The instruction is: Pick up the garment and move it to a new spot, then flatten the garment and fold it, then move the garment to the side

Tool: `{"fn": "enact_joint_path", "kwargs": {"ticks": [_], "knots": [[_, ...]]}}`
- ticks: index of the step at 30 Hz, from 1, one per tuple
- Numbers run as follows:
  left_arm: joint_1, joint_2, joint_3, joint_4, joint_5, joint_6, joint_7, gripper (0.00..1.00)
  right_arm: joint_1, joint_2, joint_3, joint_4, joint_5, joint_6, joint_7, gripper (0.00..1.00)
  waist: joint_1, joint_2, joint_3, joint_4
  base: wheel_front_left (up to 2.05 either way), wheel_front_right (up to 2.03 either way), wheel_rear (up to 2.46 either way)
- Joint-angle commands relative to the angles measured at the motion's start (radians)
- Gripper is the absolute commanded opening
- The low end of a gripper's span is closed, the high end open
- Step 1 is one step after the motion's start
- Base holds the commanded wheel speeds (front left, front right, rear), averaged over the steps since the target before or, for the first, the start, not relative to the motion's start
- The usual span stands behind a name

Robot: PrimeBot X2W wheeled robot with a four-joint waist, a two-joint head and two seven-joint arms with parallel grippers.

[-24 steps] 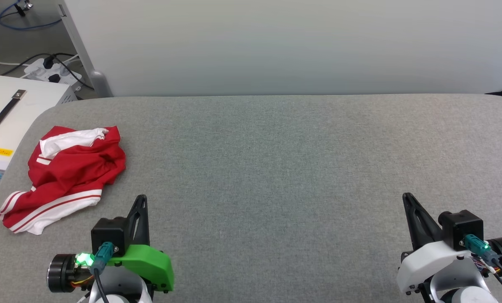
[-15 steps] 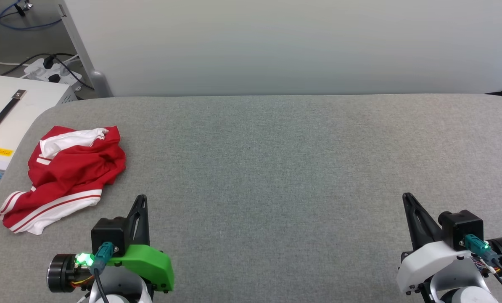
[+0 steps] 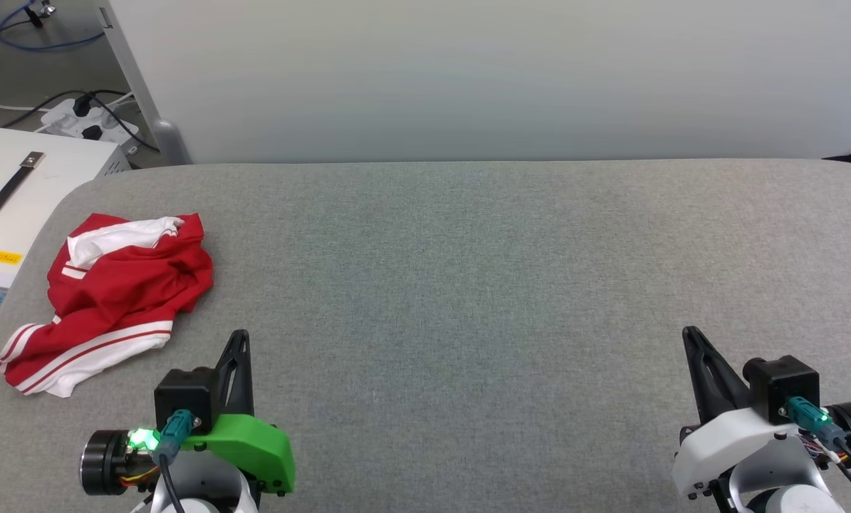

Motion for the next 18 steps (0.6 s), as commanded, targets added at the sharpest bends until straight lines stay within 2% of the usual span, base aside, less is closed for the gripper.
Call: {"fn": "enact_joint_path", "kwargs": {"ticks": [1,14,15,18], "knots": [[-0.018,-0.005,0.001,-0.002,0.009,0.004,-0.001,0.0,-0.017,-0.001,0.001,0.002,-0.01,-0.001,0.003,0.0,0.0,0.0,0.0,0.0,0.0,0.0,0.0],[-0.018,-0.005,0.001,-0.002,0.009,0.004,-0.001,0.0,-0.017,-0.001,0.001,0.002,-0.01,-0.001,0.003,0.0,0.0,0.0,0.0,0.0,0.0,0.0,0.0],[0.0,0.0,0.0,0.0,0.0,0.0,0.0,1.0,0.0,0.0,0.0,0.0,0.0,0.0,0.0,1.0,0.0,0.0,0.0,0.0,0.0,0.0,0.0],[0.001,0.0,0.0,0.0,0.0,0.0,0.0,1.0,0.0,0.0,0.0,0.0,0.001,0.0,0.0,1.0,0.0,0.0,0.0,0.0,0.0,0.0,0.0]]}}
